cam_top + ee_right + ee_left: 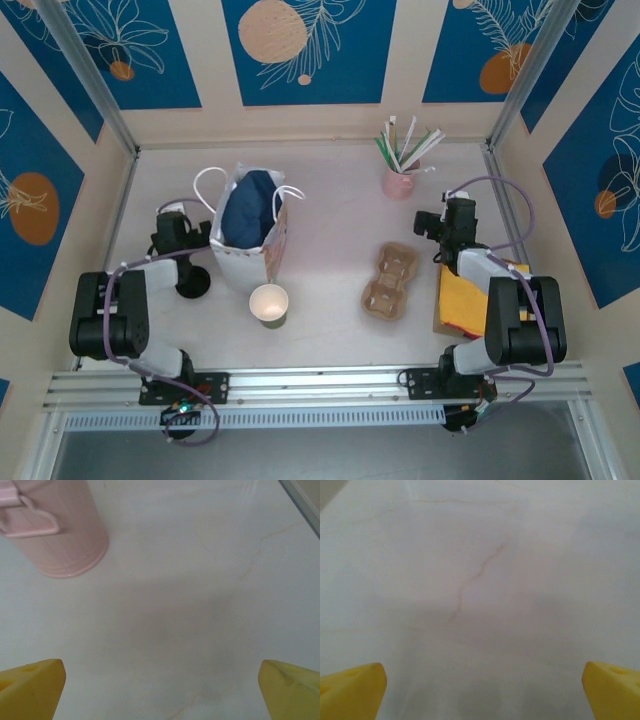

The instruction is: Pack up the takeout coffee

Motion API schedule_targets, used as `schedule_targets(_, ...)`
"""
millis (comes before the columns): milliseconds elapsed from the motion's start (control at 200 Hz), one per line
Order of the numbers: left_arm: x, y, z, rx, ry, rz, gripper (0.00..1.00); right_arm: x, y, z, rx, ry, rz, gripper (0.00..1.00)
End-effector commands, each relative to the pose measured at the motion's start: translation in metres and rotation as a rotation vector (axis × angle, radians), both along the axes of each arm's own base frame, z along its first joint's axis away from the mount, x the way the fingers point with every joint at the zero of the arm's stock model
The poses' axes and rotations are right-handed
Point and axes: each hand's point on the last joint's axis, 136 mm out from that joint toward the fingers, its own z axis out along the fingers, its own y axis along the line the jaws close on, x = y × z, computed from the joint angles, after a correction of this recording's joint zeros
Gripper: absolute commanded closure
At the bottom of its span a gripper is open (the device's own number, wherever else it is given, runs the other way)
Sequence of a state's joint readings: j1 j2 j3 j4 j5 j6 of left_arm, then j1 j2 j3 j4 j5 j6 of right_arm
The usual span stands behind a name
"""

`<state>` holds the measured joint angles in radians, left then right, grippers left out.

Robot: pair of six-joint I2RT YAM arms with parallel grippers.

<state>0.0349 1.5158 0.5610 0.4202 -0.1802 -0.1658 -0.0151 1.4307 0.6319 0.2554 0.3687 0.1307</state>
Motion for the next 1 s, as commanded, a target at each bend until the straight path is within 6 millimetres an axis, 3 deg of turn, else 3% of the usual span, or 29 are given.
schedule_targets(0, 0.012, -0.015, 0.029, 0.033, -0.154, -0.106, 0.0, 0.005, 0.016, 0.008, -0.009, -0.104, 0.102, 0.01)
schedule_targets(650, 0.002, -0.053, 0.03, 0.057, -0.276, -0.304, 0.0, -0.007, 0.044, 0.012, 0.035, -0.165, 0.25, 0.01)
schedule_targets(740, -0.001, -0.053, 0.02, 0.065, -0.284, -0.295, 0.0, -0.007, 0.045, 0.013, 0.049, -0.174, 0.25, 0.01)
schedule_targets(995, 0.0, -0.052, 0.023, 0.074, -0.296, -0.284, 0.0, 0.0, 0.052, 0.015, 0.104, -0.192, 0.263, 0.01)
